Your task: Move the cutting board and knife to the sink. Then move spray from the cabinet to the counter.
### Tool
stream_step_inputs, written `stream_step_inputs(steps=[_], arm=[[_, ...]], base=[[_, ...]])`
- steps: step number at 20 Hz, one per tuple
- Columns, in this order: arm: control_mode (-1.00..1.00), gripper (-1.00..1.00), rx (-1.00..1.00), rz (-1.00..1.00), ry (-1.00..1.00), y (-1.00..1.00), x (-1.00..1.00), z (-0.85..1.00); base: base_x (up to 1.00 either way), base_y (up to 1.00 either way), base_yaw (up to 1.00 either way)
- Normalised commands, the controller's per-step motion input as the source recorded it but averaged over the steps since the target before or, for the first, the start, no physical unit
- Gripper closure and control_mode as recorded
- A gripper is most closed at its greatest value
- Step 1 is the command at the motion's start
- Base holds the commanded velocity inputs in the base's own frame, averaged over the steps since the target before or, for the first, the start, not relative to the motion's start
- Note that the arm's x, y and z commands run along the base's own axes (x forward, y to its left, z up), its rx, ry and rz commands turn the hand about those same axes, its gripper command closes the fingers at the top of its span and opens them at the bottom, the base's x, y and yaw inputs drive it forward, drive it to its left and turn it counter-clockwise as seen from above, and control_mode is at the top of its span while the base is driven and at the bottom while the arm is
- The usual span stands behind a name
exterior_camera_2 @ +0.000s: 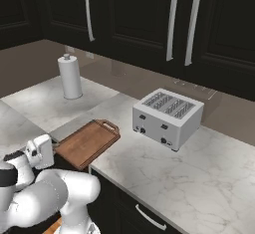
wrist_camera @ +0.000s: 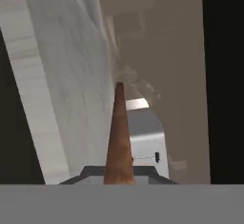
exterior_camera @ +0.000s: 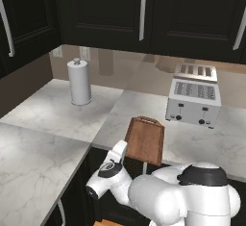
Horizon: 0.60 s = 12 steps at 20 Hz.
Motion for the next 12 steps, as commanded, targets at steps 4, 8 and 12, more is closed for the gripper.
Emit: stream_step_inputs(steps=[4,8,12], arm=[[-1.00,1.00,-0.11,0.14,-0.24,0.00,-0.01,0.93],[-1.00,1.00,-0.06,0.12,-0.16,0.00,0.00,0.78],[-1.00,1.00,0.00,0.06,-0.11,0.00,0.00,0.51]], base=[[0.00,0.00,0.00],[0.00,0.00,0.00],[0.00,0.00,0.00]])
